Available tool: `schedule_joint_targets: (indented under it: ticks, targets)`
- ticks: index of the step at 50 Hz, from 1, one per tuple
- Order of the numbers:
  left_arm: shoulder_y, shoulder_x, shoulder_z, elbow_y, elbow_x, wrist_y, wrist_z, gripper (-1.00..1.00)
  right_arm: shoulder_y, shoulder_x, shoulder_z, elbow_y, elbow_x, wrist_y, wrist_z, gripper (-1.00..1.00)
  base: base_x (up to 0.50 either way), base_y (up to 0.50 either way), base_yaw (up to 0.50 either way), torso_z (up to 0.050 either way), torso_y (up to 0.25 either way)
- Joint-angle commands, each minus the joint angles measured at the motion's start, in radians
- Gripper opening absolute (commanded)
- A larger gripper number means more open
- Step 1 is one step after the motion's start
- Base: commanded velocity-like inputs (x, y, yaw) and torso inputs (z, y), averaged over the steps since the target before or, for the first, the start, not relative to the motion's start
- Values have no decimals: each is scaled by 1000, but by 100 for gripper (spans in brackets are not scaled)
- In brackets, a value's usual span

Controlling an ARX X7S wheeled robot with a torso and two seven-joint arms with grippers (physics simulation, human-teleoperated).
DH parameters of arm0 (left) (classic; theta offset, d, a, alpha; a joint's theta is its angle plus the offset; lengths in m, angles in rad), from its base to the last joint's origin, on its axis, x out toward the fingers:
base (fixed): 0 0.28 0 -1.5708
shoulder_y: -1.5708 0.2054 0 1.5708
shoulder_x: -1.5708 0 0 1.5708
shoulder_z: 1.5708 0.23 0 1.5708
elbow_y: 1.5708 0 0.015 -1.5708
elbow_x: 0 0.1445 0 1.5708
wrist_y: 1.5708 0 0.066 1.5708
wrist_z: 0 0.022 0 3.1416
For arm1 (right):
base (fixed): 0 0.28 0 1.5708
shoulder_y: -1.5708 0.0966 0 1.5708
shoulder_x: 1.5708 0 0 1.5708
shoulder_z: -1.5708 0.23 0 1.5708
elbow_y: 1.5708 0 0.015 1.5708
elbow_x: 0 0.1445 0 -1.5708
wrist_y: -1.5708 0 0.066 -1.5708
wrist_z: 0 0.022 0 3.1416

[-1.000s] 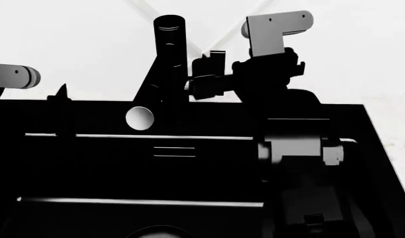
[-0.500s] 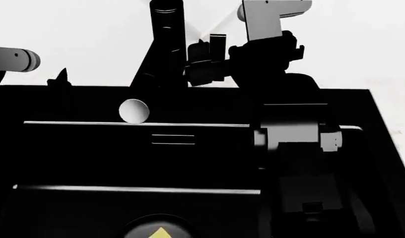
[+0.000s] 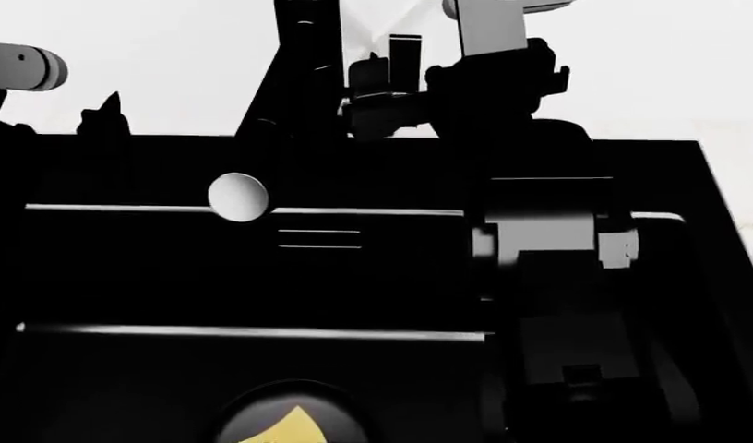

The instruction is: Pick the pan and sponge and place them into the sink. Then turn on the water.

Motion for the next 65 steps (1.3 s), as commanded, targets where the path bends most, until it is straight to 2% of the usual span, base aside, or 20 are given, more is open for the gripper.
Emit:
schedule_joint_targets:
  ticks: [1,24,31,32,33,35,36,37,47,59,65]
  targets:
    - [-41,7,6,-38,4,-4,15,100,5,0,-8,0,10,4,5,100,0,0,0,13,-64]
    - [-58,16,16,-91,14,22,39,100,33,-1,-72,0,52,20,19,100,0,0,0,13,-65]
    - [-66,19,16,-101,12,21,40,100,52,1,-13,0,13,29,4,100,0,0,0,12,-64]
    - [84,-111,-80,49,-138,-116,-110,100,53,2,19,0,21,41,-7,100,0,0,0,13,-62]
    - [234,-169,-149,199,-223,-159,-199,100,54,1,11,0,-6,33,1,100,0,0,0,13,-66]
    - [362,-198,-187,499,-264,-168,-234,100,54,1,29,0,-15,36,-5,100,0,0,0,13,-64]
    - [368,-201,-188,604,-264,-167,-233,100,54,0,32,0,-18,36,-6,100,0,0,0,13,-62]
    - [388,-210,-198,625,-276,-169,-240,100,54,0,31,0,-18,38,-7,100,0,0,0,12,-62]
    - [332,-181,-158,512,-222,-134,-189,100,52,0,13,0,-1,37,-3,100,0,0,0,13,-64]
    - [284,-152,-143,455,-203,-125,-184,100,47,2,72,0,-50,28,4,100,0,0,0,6,-18]
    - [278,-168,-154,450,-209,-123,-169,100,42,6,99,0,-80,28,7,100,0,0,0,0,0]
